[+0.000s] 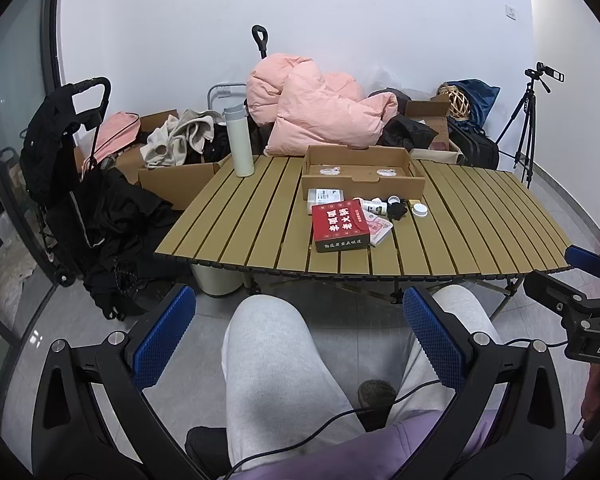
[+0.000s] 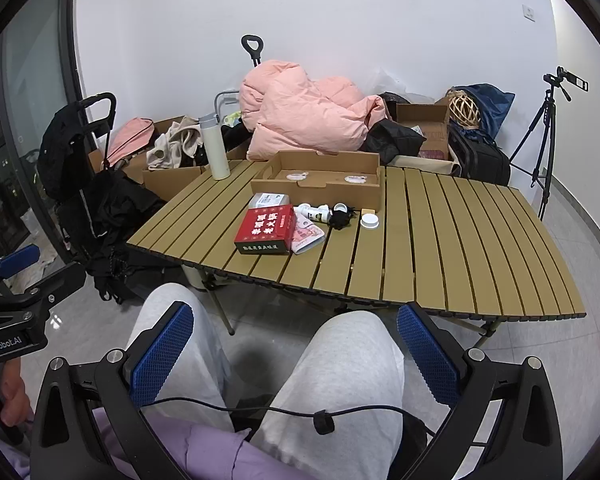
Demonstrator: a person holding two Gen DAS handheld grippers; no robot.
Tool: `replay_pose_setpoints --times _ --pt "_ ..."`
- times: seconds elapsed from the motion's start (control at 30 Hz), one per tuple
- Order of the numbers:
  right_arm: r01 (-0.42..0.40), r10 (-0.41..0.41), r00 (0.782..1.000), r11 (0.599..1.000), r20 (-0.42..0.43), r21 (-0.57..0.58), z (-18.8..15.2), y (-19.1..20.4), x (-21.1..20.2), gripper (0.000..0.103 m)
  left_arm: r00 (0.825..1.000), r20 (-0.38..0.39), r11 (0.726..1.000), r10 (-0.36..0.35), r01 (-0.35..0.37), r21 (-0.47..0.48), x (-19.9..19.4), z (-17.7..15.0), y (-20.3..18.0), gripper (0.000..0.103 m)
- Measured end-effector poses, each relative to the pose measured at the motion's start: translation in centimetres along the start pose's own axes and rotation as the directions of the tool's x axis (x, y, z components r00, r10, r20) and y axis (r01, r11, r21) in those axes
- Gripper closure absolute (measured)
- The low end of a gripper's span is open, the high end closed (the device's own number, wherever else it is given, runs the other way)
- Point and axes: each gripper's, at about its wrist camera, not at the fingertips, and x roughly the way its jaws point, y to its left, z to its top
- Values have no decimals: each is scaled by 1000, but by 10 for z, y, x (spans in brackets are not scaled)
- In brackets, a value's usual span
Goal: Organize objects
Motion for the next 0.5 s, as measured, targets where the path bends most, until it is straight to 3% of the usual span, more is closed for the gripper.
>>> replay_pose_setpoints --times 0.5 --pt "-7 7 1000 1000 -2 1 1 -3 0 0 1000 -4 1000 -1 1 -2 1 -1 1 0"
